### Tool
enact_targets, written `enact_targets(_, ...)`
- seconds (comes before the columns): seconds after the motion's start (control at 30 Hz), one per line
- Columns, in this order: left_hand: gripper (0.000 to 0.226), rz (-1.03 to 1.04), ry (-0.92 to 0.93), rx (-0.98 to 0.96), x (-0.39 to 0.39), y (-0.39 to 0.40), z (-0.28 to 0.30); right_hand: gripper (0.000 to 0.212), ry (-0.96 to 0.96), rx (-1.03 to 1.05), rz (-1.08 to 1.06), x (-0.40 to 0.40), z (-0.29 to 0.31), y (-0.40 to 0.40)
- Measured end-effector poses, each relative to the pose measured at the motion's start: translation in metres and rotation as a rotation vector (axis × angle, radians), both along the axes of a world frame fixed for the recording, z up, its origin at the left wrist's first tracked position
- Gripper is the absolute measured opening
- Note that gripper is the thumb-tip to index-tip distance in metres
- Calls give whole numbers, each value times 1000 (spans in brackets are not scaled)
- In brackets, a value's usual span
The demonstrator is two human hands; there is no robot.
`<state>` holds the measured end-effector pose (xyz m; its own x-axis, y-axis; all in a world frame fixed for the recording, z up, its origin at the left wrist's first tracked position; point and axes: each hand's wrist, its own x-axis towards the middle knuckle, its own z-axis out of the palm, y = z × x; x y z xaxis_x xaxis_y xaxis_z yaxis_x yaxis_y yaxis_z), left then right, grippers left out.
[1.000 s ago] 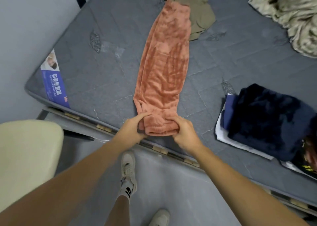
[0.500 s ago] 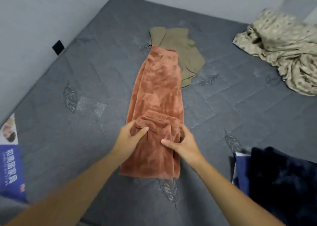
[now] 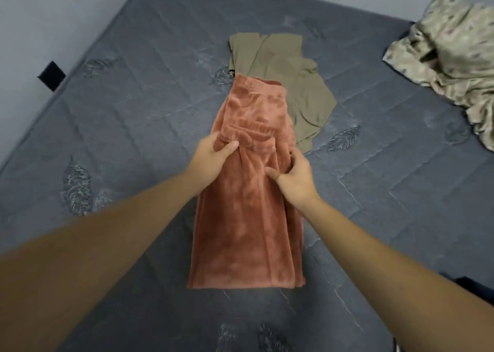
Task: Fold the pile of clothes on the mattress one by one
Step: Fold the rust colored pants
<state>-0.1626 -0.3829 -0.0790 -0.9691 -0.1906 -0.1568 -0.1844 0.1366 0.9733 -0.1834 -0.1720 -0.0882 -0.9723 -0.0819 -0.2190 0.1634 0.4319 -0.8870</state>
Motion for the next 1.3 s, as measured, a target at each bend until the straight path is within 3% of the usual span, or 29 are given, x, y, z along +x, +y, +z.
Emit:
enact_targets(0.07, 13, 30, 9, -23, -43, -5, 0, 67, 18, 22, -24, -40, 1, -13)
enact_targets(0.2, 18, 108, -36, -44, -122, -17, 1, 53, 45, 54, -64, -118, 1, -35)
enact_targets(0.27, 43, 108, -77, -92, -147, -25, 1, 60, 81, 113, -83, -145, -1, -42)
enact_targets(0.33, 66, 79, -139, -301, -146, -31, -6, 69, 168, 325, -52, -150, -6, -41)
enact_targets(0.4, 66, 26, -107, -546, -110, -30, -19, 68, 315, 568, 47, -125, -10, -36)
enact_targets(0.5, 65, -132, 47, -705, -18, -20, -38, 63, 456, 608, 264, -52, -20, -25)
enact_targets(0.67, 90, -559, 85, -933, 122, -1, -64, 75, 429, 624, 663, 68, -37, 13)
enact_targets(0.77, 98, -635, 89, -1044, 156, 5, -79, 93, 423, 728, 865, 106, -46, 38)
enact_targets(0.93, 97, -540, 104, -1115, 139, 17, -94, 102, 478, 887, 842, 102, -60, 56)
enact_targets(1.07, 90, -505, 121, -1152, 133, 25, -96, 91, 524, 858, 758, 104, -65, 59)
enact_targets(1.3, 87, -514, 64, -1152, 239, 60, -67, 90, 526, 804, 800, 196, -39, 93)
